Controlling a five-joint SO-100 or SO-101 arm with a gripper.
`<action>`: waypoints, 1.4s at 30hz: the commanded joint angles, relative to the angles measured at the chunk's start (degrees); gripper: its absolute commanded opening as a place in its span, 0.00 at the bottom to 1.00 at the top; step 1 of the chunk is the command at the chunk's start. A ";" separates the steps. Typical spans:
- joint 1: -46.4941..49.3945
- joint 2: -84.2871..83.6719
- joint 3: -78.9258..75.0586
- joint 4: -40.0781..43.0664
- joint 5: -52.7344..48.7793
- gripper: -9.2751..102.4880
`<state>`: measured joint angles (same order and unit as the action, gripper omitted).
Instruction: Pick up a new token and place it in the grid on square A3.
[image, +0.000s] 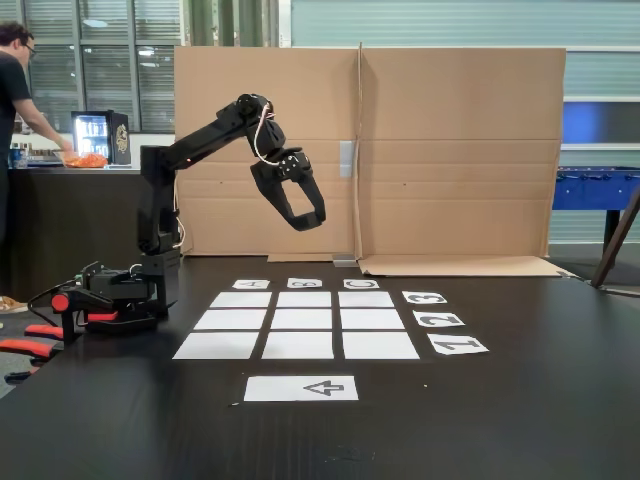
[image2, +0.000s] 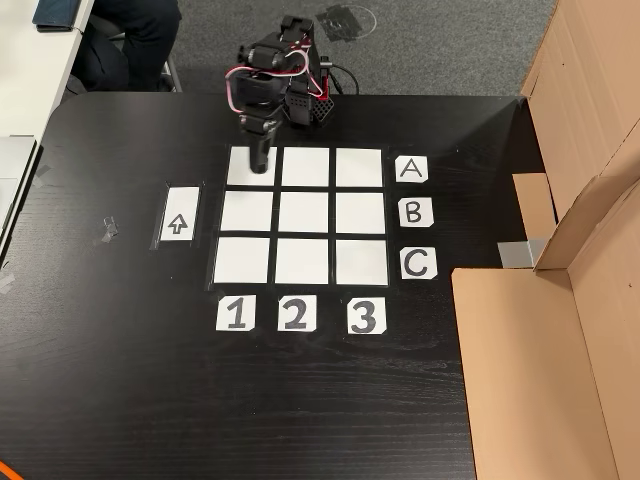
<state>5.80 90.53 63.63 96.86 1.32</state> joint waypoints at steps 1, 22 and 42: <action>-4.92 7.82 5.10 -1.05 0.35 0.19; -35.60 32.78 50.10 -18.90 0.70 0.13; -44.91 30.32 67.24 -31.20 2.99 0.09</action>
<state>-38.94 121.55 130.78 66.62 3.87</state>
